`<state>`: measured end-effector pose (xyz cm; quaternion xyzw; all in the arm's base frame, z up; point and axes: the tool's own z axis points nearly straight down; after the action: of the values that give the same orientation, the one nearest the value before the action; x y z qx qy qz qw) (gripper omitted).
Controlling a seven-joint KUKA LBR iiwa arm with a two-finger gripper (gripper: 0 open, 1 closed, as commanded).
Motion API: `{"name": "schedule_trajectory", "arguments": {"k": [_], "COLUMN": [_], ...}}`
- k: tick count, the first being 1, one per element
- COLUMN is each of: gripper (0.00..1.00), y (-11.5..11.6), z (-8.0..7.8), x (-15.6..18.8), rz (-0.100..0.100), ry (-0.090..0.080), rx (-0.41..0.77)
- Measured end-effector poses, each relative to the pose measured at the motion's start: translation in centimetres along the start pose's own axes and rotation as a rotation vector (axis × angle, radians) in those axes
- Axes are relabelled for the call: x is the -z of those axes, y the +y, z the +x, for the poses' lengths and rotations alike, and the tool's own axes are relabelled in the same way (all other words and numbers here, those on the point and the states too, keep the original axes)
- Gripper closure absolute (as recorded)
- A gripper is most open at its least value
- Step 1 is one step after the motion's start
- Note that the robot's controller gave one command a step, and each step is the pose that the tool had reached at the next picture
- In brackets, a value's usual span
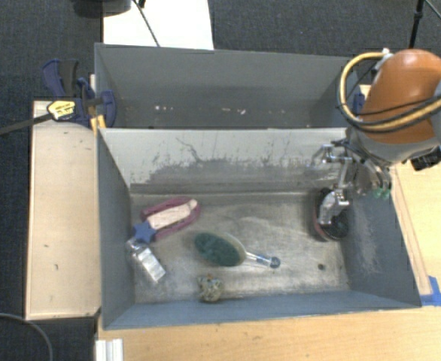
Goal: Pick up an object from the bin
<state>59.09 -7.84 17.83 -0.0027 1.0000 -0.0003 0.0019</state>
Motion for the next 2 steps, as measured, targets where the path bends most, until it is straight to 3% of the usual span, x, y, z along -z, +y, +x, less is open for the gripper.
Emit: {"name": "schedule_trajectory", "arguments": {"k": [1, 2], "gripper": [0.0, 0.0], "y": [-5.68, -5.71], "z": [1.08, 1.09], "x": [-9.47, -9.61], "rz": [-0.012, -0.014], "ry": [-0.005, -0.004], "rx": [0.116, 0.114]}}
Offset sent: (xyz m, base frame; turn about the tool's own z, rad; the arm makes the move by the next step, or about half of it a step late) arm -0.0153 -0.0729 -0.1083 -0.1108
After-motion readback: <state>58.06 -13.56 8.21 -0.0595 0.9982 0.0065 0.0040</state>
